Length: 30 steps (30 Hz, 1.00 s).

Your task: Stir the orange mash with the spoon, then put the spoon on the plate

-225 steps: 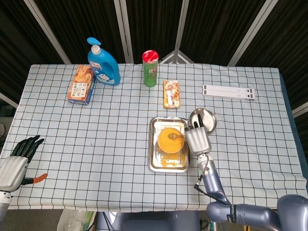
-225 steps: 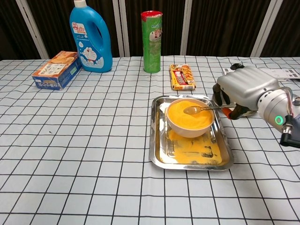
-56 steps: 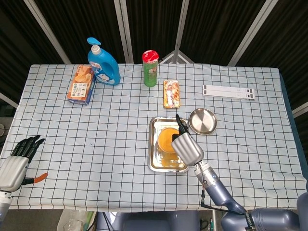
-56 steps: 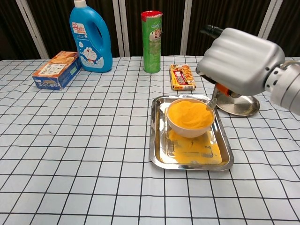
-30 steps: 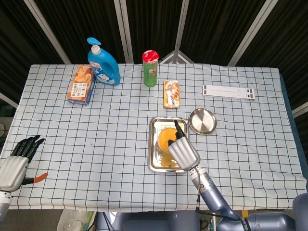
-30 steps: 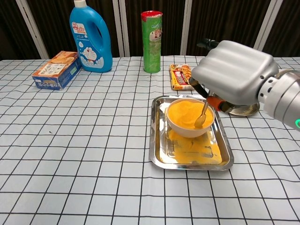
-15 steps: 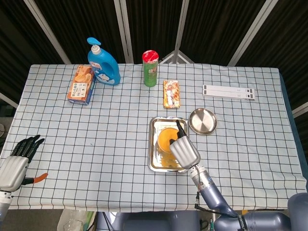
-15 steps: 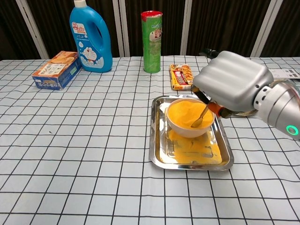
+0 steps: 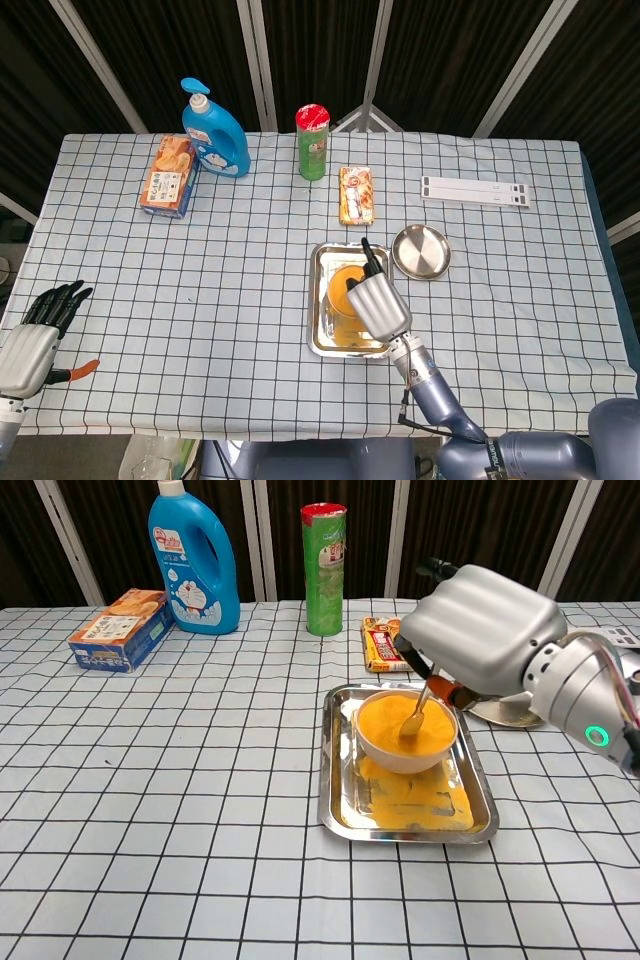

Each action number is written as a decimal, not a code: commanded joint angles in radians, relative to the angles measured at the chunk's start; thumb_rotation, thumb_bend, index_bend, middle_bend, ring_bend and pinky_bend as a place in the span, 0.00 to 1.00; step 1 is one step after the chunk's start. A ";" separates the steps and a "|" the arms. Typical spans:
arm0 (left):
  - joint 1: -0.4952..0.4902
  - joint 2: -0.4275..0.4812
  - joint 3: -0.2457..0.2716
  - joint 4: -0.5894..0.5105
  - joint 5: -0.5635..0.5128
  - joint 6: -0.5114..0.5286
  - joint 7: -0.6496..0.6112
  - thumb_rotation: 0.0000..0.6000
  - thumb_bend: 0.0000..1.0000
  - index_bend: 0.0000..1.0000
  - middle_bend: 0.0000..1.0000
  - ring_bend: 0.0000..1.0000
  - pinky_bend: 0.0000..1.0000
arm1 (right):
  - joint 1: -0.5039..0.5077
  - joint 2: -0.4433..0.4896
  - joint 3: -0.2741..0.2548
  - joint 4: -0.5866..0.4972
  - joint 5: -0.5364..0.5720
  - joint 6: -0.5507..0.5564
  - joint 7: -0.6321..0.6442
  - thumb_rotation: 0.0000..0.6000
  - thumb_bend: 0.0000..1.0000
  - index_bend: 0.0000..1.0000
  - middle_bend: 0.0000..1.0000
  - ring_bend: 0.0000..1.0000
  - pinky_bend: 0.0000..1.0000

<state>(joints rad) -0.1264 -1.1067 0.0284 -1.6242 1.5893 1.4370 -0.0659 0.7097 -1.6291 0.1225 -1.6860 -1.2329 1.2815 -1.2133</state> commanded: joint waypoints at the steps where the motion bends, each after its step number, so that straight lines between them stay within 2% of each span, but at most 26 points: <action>1: 0.000 0.000 0.000 0.000 0.000 0.001 0.001 1.00 0.00 0.00 0.00 0.00 0.00 | 0.002 0.003 0.002 -0.004 -0.002 -0.001 -0.004 1.00 0.77 0.82 0.73 0.44 0.00; 16: 0.000 -0.001 0.000 0.000 0.002 0.002 0.002 1.00 0.00 0.00 0.00 0.00 0.00 | 0.008 0.019 0.017 -0.011 -0.042 0.020 0.000 1.00 0.77 0.82 0.73 0.44 0.00; 30: 0.000 -0.001 0.000 -0.001 0.002 0.001 0.002 1.00 0.00 0.00 0.00 0.00 0.00 | -0.001 -0.020 0.019 0.088 -0.035 0.018 0.055 1.00 0.77 0.82 0.73 0.44 0.00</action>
<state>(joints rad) -0.1260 -1.1073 0.0288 -1.6250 1.5910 1.4385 -0.0642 0.7104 -1.6434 0.1419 -1.6062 -1.2702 1.2988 -1.1623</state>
